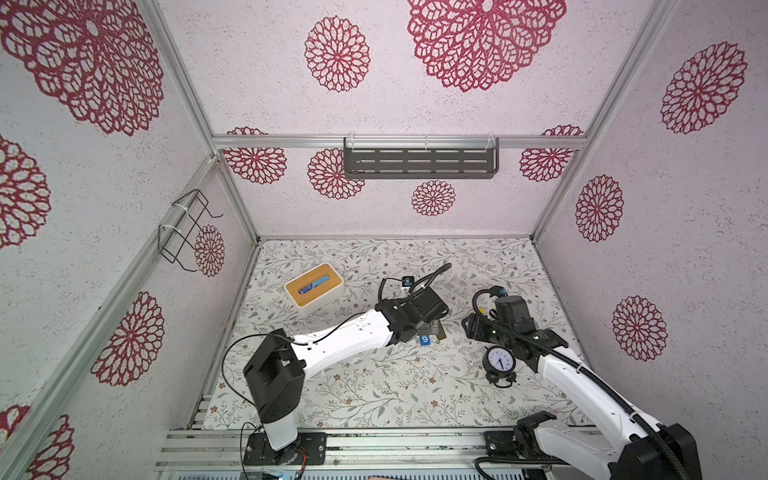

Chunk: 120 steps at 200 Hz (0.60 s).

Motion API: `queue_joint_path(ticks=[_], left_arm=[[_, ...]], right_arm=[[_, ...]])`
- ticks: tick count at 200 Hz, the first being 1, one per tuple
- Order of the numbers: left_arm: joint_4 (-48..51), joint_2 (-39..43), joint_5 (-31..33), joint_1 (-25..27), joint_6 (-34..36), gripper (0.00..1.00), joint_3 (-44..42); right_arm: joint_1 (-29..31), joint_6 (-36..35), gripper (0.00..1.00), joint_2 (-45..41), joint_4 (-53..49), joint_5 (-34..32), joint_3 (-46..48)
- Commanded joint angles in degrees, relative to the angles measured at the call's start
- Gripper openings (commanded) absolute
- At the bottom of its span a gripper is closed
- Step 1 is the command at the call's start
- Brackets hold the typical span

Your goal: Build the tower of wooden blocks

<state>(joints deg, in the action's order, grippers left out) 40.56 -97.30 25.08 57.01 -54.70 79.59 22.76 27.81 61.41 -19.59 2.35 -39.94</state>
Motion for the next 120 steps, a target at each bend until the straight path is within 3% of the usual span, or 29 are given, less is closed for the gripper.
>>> queue_joint_path(ticks=[1, 38, 70, 120], left_arm=[[-0.11, 5.55, 4.95, -0.04, -0.98, 0.97, -4.94], [-0.35, 16.49, 6.64, -2.14, -1.07, 0.97, -14.65], [-3.94, 25.19, 2.55, -7.89, -0.82, 0.97, -24.50], [-5.81, 33.28, -0.54, -14.47, 0.72, 0.98, -33.12]], right_arm=[[3.60, 2.77, 0.64, 2.47, -0.89, -4.57, -2.38], [10.00, 4.66, 0.64, 8.99, -0.87, -8.66, -6.69], [10.79, 4.48, 0.49, 14.71, -0.21, -7.51, -11.14], [13.67, 3.27, 0.56, 25.21, -2.59, -6.83, -15.84]])
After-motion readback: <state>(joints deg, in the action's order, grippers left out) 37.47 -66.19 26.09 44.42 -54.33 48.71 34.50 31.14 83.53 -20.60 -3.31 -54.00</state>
